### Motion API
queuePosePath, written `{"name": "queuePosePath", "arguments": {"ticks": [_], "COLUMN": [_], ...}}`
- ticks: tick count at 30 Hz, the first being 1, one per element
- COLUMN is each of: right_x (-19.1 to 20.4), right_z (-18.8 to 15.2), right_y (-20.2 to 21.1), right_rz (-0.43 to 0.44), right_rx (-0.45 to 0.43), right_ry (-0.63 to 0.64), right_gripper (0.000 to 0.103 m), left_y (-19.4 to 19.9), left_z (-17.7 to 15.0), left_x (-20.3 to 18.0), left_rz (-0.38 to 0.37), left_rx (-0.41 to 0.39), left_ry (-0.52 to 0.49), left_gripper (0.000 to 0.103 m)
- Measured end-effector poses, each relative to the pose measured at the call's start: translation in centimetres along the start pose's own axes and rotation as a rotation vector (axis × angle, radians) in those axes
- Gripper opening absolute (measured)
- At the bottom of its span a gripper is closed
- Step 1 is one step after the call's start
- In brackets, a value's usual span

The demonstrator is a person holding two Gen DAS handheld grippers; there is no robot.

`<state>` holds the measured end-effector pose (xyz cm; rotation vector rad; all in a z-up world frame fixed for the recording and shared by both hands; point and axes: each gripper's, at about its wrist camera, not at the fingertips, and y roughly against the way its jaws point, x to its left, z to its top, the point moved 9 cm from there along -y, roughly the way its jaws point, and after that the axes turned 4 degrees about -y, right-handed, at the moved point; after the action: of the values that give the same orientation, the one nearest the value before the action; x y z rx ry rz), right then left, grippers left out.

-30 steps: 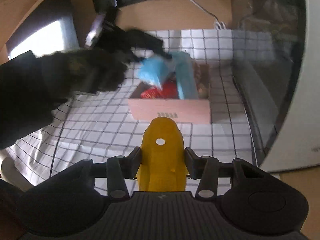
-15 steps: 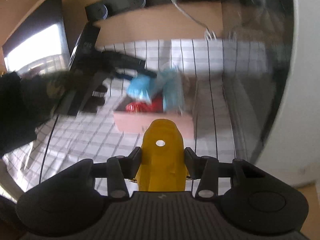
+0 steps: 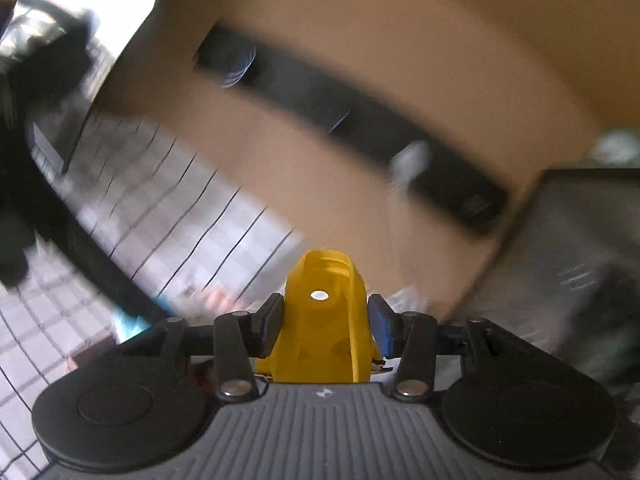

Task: Organize soft objects
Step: 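Lower the wet-wipe pack into the pink box with the left tool while the right tool brings the funnel, then open the left tool to release the wipes while the right tool drops the funnel into the box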

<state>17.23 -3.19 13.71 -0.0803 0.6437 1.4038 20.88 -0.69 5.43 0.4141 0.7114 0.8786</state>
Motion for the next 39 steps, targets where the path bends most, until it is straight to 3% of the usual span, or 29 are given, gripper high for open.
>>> {"name": "queuePosePath", "arguments": {"ticks": [3,6,7,9,13,22,23,24,25,27,29,32,36,39], "right_x": [4.1,6.7,7.2,7.9,7.5,1.6,1.1,0.6,0.2,-0.4,-1.2,-2.8,-4.4,-3.7], "right_z": [-4.4,-6.3,-6.2,-5.6,-5.4,-6.4,-6.5,-6.7,-7.0,-8.1,-8.3,-5.6,-1.6,0.1], "right_y": [-4.8,-5.2,-4.6,-3.3,-1.8,0.4,0.4,0.2,-0.3,-1.6,-2.4,-1.7,-1.5,-3.7], "right_rz": [0.091,0.122,0.152,0.23,0.257,0.236,0.224,0.204,0.177,0.138,0.133,0.15,0.056,0.004], "right_rx": [0.128,0.117,0.1,0.081,0.093,0.151,0.152,0.161,0.18,0.249,0.291,0.252,0.241,0.29], "right_ry": [0.005,0.014,0.013,-0.01,-0.046,-0.309,-0.34,-0.369,-0.39,-0.425,-0.475,-0.518,-0.358,-0.157], "right_gripper": [0.046,0.051,0.063,0.077,0.077,0.077,0.075,0.064,0.032,0.018,0.014,0.009,0.008,0.009], "left_y": [0.2,-0.2,-0.5,-1.2,-2.9,-4.3,-3.9,-3.7,-3.3,-2.5,-1.7,-0.8,0.1,0.9], "left_z": [-0.3,-0.8,-1.0,-1.2,-1.4,-2.0,-2.1,-1.9,-1.9,-1.8,-1.7,-1.7,-1.8,-2.0], "left_x": [2.1,2.6,2.5,2.0,0.5,0.0,0.0,0.1,0.1,0.1,0.2,0.4,0.9,1.7], "left_rz": [0.009,-0.011,-0.014,-0.022,-0.077,-0.086,-0.083,-0.08,-0.078,-0.074,-0.077,-0.084,-0.093,-0.1], "left_rx": [0.005,0.035,0.044,0.058,0.094,0.109,0.104,0.099,0.092,0.081,0.075,0.07,0.044,0.014], "left_ry": [0.077,0.082,0.077,0.07,0.066,0.043,0.048,0.055,0.061,0.061,0.052,0.047,0.055,0.076], "left_gripper": [0.072,0.072,0.073,0.073,0.073,0.073,0.073,0.073,0.072,0.072,0.072,0.072,0.072,0.072]}}
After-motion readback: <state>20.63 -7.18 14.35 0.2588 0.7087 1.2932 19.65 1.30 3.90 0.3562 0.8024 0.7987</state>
